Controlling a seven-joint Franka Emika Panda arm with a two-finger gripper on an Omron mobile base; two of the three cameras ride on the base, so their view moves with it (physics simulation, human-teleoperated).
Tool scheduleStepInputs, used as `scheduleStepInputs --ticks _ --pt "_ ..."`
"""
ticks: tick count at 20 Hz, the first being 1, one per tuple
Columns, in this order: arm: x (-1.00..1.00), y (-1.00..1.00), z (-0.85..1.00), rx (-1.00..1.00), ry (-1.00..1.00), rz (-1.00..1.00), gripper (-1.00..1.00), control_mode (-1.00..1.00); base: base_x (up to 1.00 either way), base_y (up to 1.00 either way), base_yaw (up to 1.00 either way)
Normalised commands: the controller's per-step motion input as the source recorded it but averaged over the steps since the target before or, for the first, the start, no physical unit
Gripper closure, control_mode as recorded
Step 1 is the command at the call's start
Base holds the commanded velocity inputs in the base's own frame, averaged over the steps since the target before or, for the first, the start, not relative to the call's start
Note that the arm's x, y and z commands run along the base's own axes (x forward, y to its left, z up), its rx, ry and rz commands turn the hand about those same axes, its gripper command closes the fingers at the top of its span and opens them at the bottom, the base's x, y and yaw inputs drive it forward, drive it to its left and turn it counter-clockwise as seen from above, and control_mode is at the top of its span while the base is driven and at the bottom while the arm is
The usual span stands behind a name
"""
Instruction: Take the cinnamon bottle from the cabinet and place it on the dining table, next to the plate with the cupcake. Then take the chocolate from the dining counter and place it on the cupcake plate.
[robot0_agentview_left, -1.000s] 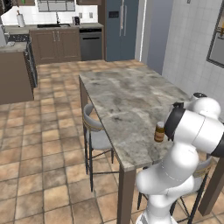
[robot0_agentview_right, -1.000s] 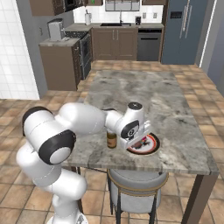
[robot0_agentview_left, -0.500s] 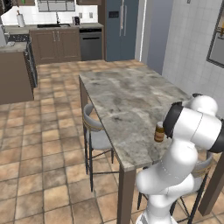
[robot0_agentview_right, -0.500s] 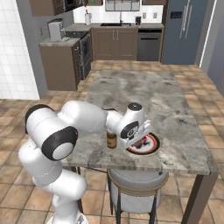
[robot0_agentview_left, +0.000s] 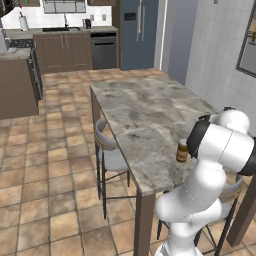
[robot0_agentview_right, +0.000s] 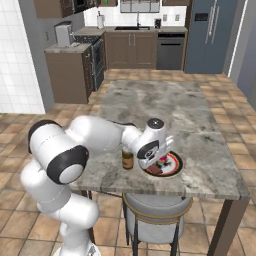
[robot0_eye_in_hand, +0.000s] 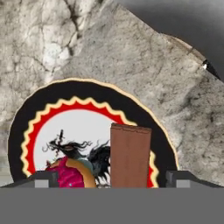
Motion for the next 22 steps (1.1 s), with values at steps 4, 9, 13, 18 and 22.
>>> scheduleStepInputs --ticks 4,9,13,18,22 --pt "-0.12 0.1 0.96 0.0 -0.03 0.0 -1.0 -1.0 0.0 0.0 0.0" --pt "-0.14 0.52 1.0 -0.03 -0.01 0.0 -1.0 -1.0 0.0 0.0 0.0" --pt "-0.05 0.82 1.0 -0.09 -0.06 0.0 -1.0 -1.0 0.0 0.0 0.0" --pt "-0.06 0.92 1.0 -0.08 -0.05 0.0 -1.0 -1.0 0.0 0.0 0.0" --pt "-0.08 1.0 0.8 -0.06 -0.01 0.01 -1.0 -1.0 0.0 0.0 0.0"
